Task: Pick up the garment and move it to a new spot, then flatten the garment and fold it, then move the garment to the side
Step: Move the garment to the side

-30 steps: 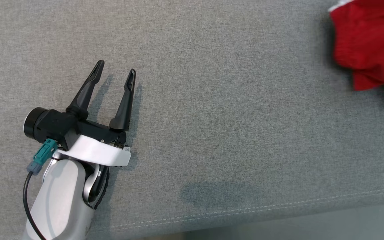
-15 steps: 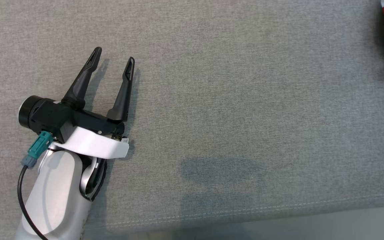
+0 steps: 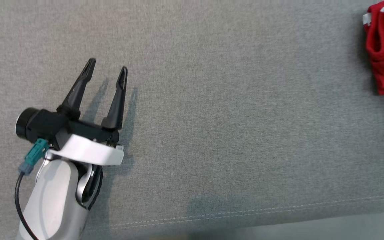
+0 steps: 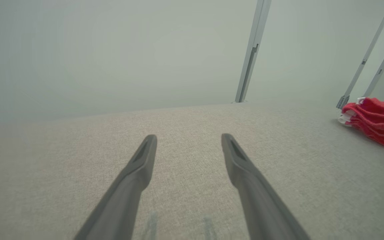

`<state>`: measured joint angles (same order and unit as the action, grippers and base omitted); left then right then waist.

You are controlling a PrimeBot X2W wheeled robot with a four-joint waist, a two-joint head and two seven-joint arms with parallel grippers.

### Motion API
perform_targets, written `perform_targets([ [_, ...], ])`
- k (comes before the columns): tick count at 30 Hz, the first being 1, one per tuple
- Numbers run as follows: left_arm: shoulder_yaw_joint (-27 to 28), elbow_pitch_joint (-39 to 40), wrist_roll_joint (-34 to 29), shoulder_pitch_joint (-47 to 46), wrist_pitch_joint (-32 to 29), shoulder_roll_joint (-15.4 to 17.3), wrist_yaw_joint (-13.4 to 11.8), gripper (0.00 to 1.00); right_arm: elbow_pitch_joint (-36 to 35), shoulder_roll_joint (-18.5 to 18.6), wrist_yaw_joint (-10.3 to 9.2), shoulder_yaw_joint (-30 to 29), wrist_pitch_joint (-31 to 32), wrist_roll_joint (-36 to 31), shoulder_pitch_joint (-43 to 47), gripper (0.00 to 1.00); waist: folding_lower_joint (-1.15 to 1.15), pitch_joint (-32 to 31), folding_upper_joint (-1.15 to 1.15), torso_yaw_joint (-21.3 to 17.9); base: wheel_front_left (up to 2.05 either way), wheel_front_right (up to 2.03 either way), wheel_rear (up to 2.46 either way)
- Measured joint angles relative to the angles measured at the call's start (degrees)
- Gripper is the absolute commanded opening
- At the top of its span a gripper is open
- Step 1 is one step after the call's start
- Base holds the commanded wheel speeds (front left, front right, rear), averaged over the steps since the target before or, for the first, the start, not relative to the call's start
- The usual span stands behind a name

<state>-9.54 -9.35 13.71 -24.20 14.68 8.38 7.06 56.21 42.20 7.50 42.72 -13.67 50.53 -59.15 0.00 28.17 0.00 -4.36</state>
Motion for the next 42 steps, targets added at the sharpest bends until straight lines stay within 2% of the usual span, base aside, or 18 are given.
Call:
perform_targets([
  [2,0.4,-0.3,0.0,1.5,0.0,0.2,0.0,1.0,-2.4,0.1,0.01,-1.5,-0.2,-1.7,0.9,1.0,0.0,-1.6,0.0,-0.3,0.0,0.0,0.0],
  [4,0.9,-0.3,0.0,2.9,0.0,0.4,-0.2,1.0,-7.9,-0.1,0.0,-5.8,-0.5,-3.9,2.5,1.0,0.0,-3.3,0.0,-0.6,0.0,0.0,0.0],
  [8,2.4,0.0,0.6,5.6,0.0,1.6,-1.4,1.0,-21.6,-3.3,0.0,-20.5,-0.7,-12.0,9.8,1.0,0.0,-6.9,0.0,-1.2,0.0,0.0,0.0],
  [11,3.9,1.2,1.0,7.7,-0.6,2.4,-2.5,1.0,-31.4,-11.0,-0.01,-30.6,-0.9,-19.6,21.0,1.0,0.0,-9.4,0.0,-1.3,0.0,0.0,0.0],
  [14,4.7,2.0,1.1,9.2,-1.5,3.2,-3.2,1.0,-40.5,-20.4,-0.01,-35.7,-1.0,-26.9,32.4,1.0,0.0,-11.7,0.0,-1.1,0.0,0.0,0.0],
  [17,5.6,3.0,1.8,10.5,-2.1,3.7,-3.9,1.0,-47.4,-27.4,-0.01,-37.5,-1.0,-32.0,40.1,1.0,0.0,-13.6,0.0,-0.4,0.0,0.0,0.0],
  [20,5.9,3.5,2.5,12.2,-2.6,3.7,-4.2,1.0,-51.5,-31.2,0.0,-38.3,-1.0,-35.3,44.2,1.0,0.0,-15.3,0.0,0.3,0.0,0.0,0.0],
  [22,6.0,3.8,2.7,13.7,-2.6,3.7,-4.5,1.0,-52.7,-32.5,0.0,-38.6,-1.0,-37.0,46.5,1.0,0.0,-16.5,0.0,0.8,0.0,0.0,0.0],
  [34,6.0,2.7,4.0,23.4,-2.3,3.1,-5.2,1.0,-52.9,-36.2,-0.01,-40.3,-1.0,-40.0,58.4,1.0,0.0,-24.4,0.0,2.5,0.0,0.0,0.0],
  [42,5.1,1.5,4.4,26.3,-2.1,2.9,-5.1,1.0,-53.6,-37.1,-0.01,-40.8,-0.4,-41.0,63.3,1.0,0.0,-28.5,0.0,3.1,0.0,0.0,0.0],
])
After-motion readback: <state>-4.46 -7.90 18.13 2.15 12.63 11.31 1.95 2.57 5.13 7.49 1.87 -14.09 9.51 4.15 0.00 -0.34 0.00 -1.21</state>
